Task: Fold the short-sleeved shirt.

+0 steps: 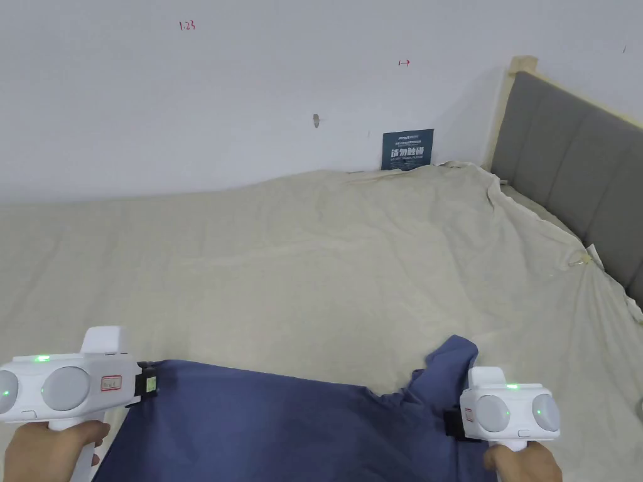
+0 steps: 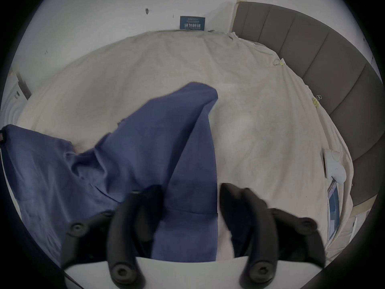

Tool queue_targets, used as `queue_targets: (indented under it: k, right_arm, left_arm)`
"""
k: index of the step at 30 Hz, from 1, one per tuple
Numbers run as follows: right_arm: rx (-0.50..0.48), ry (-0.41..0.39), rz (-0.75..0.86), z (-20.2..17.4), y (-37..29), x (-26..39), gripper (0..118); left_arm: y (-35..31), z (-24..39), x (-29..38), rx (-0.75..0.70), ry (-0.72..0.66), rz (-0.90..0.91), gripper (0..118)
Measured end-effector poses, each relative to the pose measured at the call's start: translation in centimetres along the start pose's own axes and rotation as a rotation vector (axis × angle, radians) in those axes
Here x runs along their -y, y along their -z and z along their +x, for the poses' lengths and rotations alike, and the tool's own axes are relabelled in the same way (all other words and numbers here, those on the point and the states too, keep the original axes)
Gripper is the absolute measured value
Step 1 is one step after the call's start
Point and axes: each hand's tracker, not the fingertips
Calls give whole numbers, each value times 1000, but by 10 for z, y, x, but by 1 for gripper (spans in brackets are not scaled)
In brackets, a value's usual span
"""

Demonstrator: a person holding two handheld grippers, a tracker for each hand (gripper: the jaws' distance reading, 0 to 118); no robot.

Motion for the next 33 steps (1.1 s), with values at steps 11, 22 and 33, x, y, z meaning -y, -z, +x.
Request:
queue_targets:
  k: [11,22,33]
  right_arm:
    - [-144,61,142,26,-53,10,5]
    - [-330,38,501,41,-214,-24,5]
    - [-440,43,740,35,-315,-97,5]
  left_arm:
    - [-6,-19,5,-22,-37,17,3]
    - [-100,-36,-4,-34,-100,243,3]
    - [-224,-48,-61,-65,-124,466,3]
